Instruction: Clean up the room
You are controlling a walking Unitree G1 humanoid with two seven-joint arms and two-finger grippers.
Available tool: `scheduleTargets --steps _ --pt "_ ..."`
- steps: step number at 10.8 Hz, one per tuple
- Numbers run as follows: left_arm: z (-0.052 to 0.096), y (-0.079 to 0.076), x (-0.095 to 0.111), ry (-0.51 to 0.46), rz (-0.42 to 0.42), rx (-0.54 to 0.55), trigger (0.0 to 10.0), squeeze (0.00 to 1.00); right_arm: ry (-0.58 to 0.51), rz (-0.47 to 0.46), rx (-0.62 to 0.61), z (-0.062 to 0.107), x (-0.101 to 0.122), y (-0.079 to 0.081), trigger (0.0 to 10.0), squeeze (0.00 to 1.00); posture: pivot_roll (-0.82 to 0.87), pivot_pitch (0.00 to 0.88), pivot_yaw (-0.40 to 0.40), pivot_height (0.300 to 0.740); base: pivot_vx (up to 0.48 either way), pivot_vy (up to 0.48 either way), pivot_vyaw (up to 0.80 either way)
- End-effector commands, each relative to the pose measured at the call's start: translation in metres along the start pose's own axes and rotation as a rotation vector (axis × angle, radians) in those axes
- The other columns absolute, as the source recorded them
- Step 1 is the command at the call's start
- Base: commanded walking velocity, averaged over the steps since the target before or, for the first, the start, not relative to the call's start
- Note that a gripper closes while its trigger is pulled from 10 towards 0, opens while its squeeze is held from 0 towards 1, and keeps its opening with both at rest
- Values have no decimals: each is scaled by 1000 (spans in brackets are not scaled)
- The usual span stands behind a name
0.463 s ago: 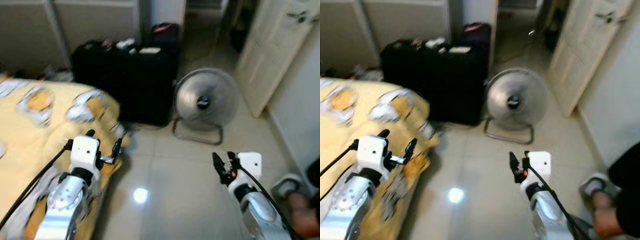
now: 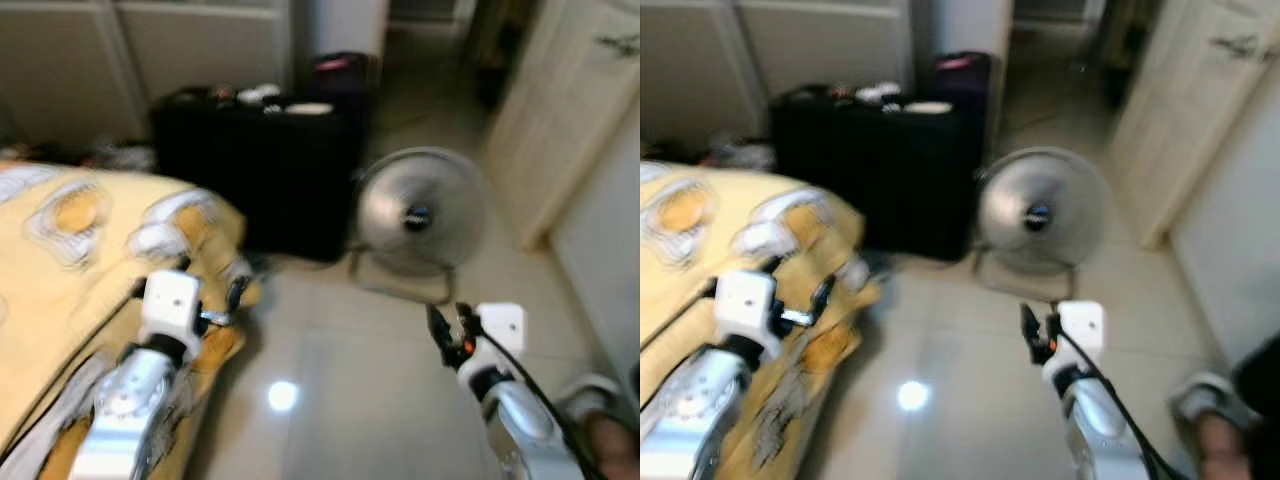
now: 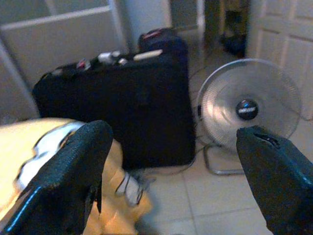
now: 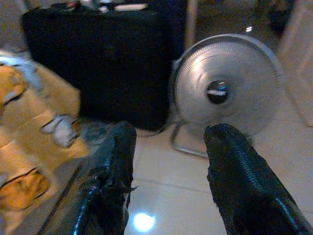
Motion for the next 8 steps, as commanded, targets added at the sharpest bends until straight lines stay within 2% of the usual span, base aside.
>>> scheduleTargets --steps 1,4,8 --pt "-3 -8 3 -16 3 -25 10000 0 -4 0 -26 3 0 -9 10000 0 29 0 20 740 352 0 0" --pt "-3 -8 4 -18 -2 -27 10000 0 2 4 20 -1 -1 0 10000 0 45 0 15 740 358 0 0" --pt "-1 -9 4 -18 -4 -28 10000 0 7 2 32 -2 -3 4 10000 0 43 0 13 740 357 0 0"
Point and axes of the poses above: a point about 5 cm out from each wrist's last joint towards the gripper, its own z axis pointing back from the gripper into the wrist, its own x axis along the axis of the wrist's last joint, y = z × x, the point moved 3 cm from there along -z, pointing out of the wrist towards the gripper, and after that the axes turned 4 degrees about -z, right-handed, at the moved point
